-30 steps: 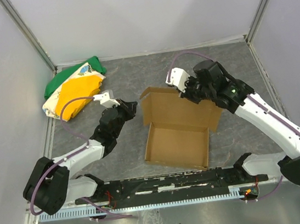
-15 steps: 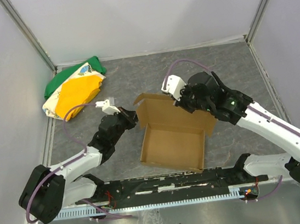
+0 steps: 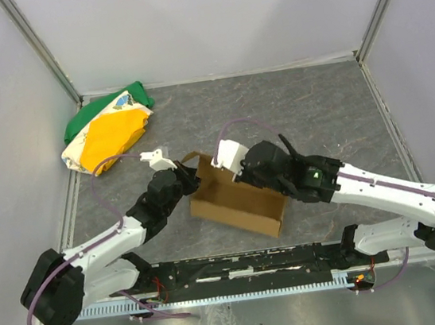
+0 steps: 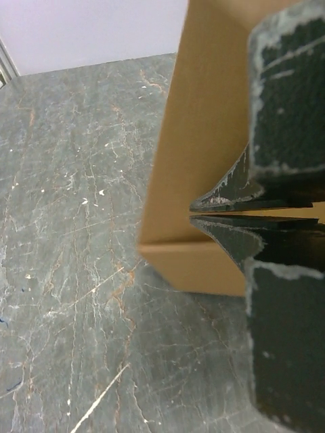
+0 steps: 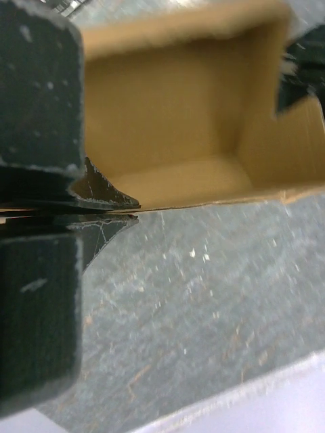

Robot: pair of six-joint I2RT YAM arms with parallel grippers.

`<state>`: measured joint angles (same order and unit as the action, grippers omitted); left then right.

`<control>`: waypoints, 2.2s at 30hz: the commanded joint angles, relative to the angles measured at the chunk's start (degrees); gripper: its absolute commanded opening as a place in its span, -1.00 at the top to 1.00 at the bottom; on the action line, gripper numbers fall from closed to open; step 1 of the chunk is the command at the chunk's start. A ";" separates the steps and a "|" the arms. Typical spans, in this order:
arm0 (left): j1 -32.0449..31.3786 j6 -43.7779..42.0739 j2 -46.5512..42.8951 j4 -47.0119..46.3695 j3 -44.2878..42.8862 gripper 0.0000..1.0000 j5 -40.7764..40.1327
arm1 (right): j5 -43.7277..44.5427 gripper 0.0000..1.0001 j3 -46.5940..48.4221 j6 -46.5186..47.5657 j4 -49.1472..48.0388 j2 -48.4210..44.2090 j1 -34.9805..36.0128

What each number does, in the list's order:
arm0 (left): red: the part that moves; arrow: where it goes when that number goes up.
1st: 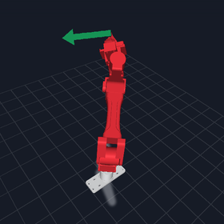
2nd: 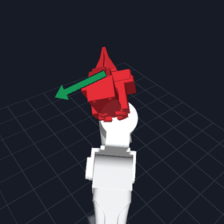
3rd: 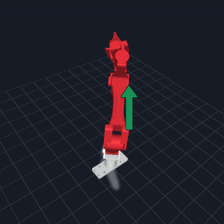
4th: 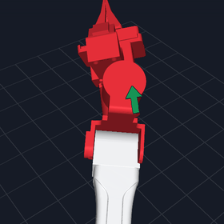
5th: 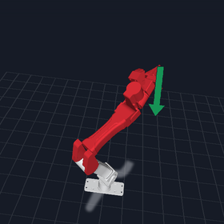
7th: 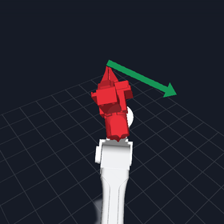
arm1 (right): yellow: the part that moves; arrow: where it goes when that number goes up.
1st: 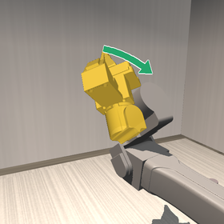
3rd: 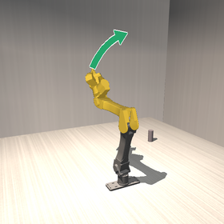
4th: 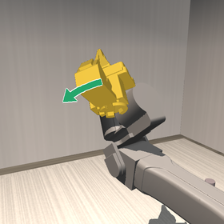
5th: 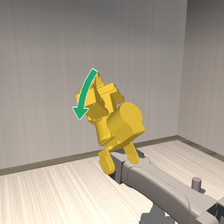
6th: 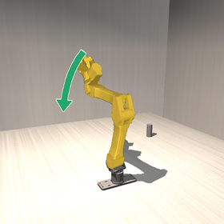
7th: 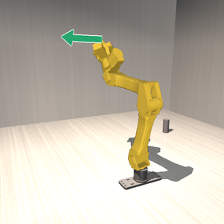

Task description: Fold the paper box

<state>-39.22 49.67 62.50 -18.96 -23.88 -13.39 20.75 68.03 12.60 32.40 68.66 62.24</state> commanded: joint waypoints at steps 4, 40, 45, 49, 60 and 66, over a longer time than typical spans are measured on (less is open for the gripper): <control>-0.77 -0.96 -10.27 9.00 3.16 0.78 -7.81 | 3.34 0.97 -4.74 -8.35 3.82 0.22 7.73; -0.77 -52.97 -17.52 5.04 -17.05 -0.41 37.62 | 5.04 0.97 -1.35 1.82 8.72 -9.87 4.74; -0.77 -58.80 -15.50 10.84 -21.01 -0.46 42.44 | 1.86 0.97 -1.17 0.44 10.48 -7.71 4.74; -0.75 -60.96 -14.23 11.02 -21.87 -0.48 44.97 | 0.87 0.97 -1.90 -0.38 10.23 -6.40 4.75; -0.82 -72.23 -7.35 23.38 -27.09 -0.47 58.56 | 1.46 0.97 -2.14 0.57 9.81 -7.63 4.66; -0.85 -73.42 -3.62 22.64 -27.85 -0.44 57.29 | 0.40 0.97 -2.27 0.55 9.96 -7.68 4.65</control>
<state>-39.90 -19.73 56.49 4.23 -48.80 42.81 22.28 64.93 13.15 43.03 62.41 67.00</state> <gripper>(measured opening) 0.728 0.026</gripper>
